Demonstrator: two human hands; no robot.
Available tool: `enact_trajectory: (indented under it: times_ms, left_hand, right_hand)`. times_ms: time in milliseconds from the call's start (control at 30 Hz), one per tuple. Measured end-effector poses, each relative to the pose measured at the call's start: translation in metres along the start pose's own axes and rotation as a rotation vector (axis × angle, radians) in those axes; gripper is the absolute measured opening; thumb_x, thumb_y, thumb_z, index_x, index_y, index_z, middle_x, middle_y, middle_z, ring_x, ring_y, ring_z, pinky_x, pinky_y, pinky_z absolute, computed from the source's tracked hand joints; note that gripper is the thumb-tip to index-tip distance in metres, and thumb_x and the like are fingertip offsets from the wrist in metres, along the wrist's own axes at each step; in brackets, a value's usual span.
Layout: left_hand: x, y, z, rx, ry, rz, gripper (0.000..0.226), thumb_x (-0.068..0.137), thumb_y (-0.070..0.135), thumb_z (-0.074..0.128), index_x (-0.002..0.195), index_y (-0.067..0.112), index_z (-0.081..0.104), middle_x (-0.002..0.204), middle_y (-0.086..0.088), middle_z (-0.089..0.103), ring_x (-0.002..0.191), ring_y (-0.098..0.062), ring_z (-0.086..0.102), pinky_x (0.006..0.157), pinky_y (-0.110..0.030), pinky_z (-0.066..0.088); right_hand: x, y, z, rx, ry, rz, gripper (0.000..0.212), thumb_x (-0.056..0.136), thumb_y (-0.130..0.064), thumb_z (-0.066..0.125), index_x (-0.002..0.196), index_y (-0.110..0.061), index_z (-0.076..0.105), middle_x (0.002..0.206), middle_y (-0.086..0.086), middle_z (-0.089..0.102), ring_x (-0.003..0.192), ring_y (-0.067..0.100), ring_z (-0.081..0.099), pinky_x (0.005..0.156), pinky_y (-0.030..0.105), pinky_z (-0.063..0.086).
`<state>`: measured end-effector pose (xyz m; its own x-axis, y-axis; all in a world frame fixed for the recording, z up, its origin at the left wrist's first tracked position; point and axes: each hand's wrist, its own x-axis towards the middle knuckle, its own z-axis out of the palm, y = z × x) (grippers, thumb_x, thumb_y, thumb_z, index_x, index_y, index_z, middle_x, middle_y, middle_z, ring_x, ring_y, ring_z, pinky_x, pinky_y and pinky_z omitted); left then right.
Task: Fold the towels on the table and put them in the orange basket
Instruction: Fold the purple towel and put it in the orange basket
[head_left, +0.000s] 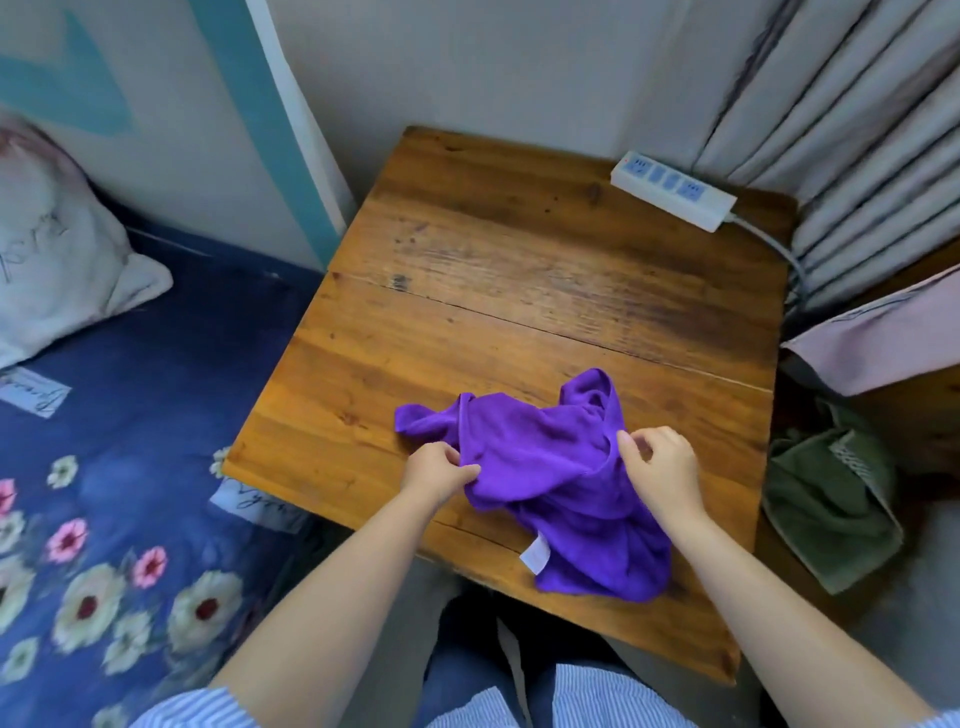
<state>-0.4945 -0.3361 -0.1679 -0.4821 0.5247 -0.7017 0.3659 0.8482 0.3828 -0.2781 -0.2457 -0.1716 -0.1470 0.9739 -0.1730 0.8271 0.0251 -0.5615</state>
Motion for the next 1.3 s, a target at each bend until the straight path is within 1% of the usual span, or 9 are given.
enact_trajectory:
  times_ms: [133,233,400,500,667,767,900,1100,1300]
  left_hand:
    - [0.008,-0.001,-0.005,-0.019,-0.145,-0.043,0.027,0.082,0.008,0.065,0.061,0.014,0.049,0.064,-0.002,0.053,0.069,-0.02,0.059,0.06,-0.022,0.044]
    - [0.011,-0.004,-0.009,0.002,-0.19,-0.048,0.036,0.085,0.006,0.06,0.055,0.013,0.043,0.059,-0.001,0.047,0.052,-0.009,0.054,0.036,-0.011,0.036]
    - [0.017,-0.002,-0.037,-0.037,-0.18,-0.012,0.039,0.093,0.008,0.048,0.055,0.013,0.041,0.033,0.006,0.045,0.022,0.002,0.045,0.028,-0.01,0.025]
    - [0.022,0.011,-0.067,-0.113,-0.032,0.045,0.027,0.096,0.009,0.042,0.071,0.007,0.052,0.035,0.003,0.046,0.032,-0.002,0.053,0.03,-0.012,0.025]
    - [0.027,0.035,-0.122,-0.094,0.216,0.146,0.028,0.097,0.015,0.039,0.102,0.001,0.063,0.077,-0.019,0.069,0.088,-0.028,0.068,0.066,-0.027,0.043]
    - [0.026,0.053,-0.162,-0.109,0.316,0.235,0.03,0.097,0.013,0.037,0.098,-0.004,0.062,0.08,-0.021,0.07,0.079,-0.021,0.069,0.055,-0.022,0.039]
    - [0.015,0.094,-0.212,-0.272,0.435,0.431,0.038,0.096,0.007,0.035,0.06,0.011,0.045,0.042,0.003,0.051,0.028,0.007,0.049,0.035,-0.008,0.037]
    - [-0.025,0.13,-0.247,-0.263,0.585,0.732,0.03,0.097,0.013,0.038,0.098,-0.004,0.062,0.101,-0.023,0.065,0.099,-0.035,0.057,0.081,-0.035,0.041]
    - [-0.008,0.092,-0.245,-0.258,0.504,0.761,0.025,0.099,0.017,0.033,0.086,0.004,0.051,0.063,0.0,0.046,0.071,-0.027,0.047,0.067,-0.031,0.034]
  right_hand:
    - [0.023,-0.024,0.001,-0.267,-0.262,0.112,0.036,0.083,-0.039,0.06,0.09,-0.005,0.068,0.098,0.014,0.068,0.099,0.034,0.059,0.083,0.036,0.044]
    - [0.028,-0.028,0.001,-0.399,-0.405,0.233,0.022,0.083,-0.025,0.06,0.093,-0.007,0.067,0.104,0.013,0.068,0.1,0.032,0.061,0.079,0.031,0.045]
    - [0.033,-0.02,-0.019,0.01,-0.248,0.355,0.018,0.079,-0.011,0.067,0.088,0.003,0.071,0.078,0.017,0.069,0.071,0.024,0.059,0.067,0.026,0.041]
    - [0.033,-0.028,-0.04,0.399,-0.033,0.433,0.004,0.079,-0.001,0.065,0.08,0.003,0.065,0.034,-0.009,0.053,0.035,0.002,0.049,0.039,0.01,0.037]
    - [0.036,-0.049,-0.076,0.709,0.147,0.496,0.017,0.082,0.002,0.061,0.068,-0.008,0.057,0.034,-0.006,0.053,0.027,-0.004,0.046,0.035,0.006,0.036]
    - [0.038,-0.062,-0.096,0.834,0.158,0.522,0.027,0.085,-0.001,0.057,0.064,-0.017,0.053,0.03,-0.016,0.052,0.048,0.007,0.051,0.05,0.02,0.038]
    - [0.049,-0.105,-0.123,0.835,0.213,0.419,0.028,0.086,-0.003,0.055,0.064,-0.02,0.051,0.029,-0.017,0.05,0.047,0.008,0.051,0.052,0.02,0.033]
    - [0.059,-0.173,-0.147,0.768,0.413,0.143,0.036,0.084,0.0,0.055,0.055,-0.021,0.048,0.034,-0.009,0.05,0.041,0.0,0.043,0.052,0.017,0.032]
    - [0.04,-0.158,-0.128,0.632,0.312,0.318,0.03,0.079,-0.002,0.058,0.054,-0.014,0.048,0.061,0.01,0.047,0.055,0.02,0.041,0.055,0.024,0.033]
